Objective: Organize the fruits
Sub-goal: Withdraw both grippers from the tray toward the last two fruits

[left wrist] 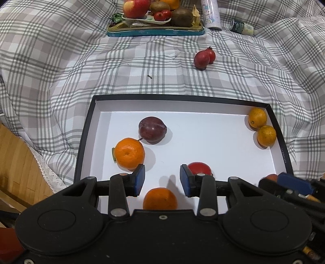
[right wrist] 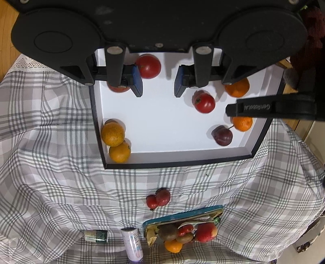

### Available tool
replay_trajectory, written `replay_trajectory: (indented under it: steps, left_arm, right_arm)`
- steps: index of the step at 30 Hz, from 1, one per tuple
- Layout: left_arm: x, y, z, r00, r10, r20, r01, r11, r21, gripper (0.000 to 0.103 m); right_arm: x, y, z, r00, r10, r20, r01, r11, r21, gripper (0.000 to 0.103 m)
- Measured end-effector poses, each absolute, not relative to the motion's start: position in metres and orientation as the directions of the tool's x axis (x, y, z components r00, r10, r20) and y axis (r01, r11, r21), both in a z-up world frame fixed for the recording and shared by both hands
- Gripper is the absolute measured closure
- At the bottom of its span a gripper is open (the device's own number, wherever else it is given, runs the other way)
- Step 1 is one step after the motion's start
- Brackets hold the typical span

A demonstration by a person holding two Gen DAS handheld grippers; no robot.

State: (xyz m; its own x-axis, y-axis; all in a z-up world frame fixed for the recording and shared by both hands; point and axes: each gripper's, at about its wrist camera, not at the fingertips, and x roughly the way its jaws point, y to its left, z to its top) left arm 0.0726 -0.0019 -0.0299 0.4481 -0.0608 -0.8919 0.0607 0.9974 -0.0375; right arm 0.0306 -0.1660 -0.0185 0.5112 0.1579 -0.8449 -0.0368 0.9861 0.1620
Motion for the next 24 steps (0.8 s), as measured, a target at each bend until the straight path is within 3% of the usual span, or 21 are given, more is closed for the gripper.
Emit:
replay_trajectory:
  steps: [24]
  left_arm:
    - [0.136, -0.016, -0.021, 0.453, -0.056, -0.890, 0.109, 0.994, -0.007, 0.057]
  right_arm:
    - [0.115, -0.190, -0.017, 0.542, 0.109, -0.833, 0.052, 0.985, 0.162, 0.065]
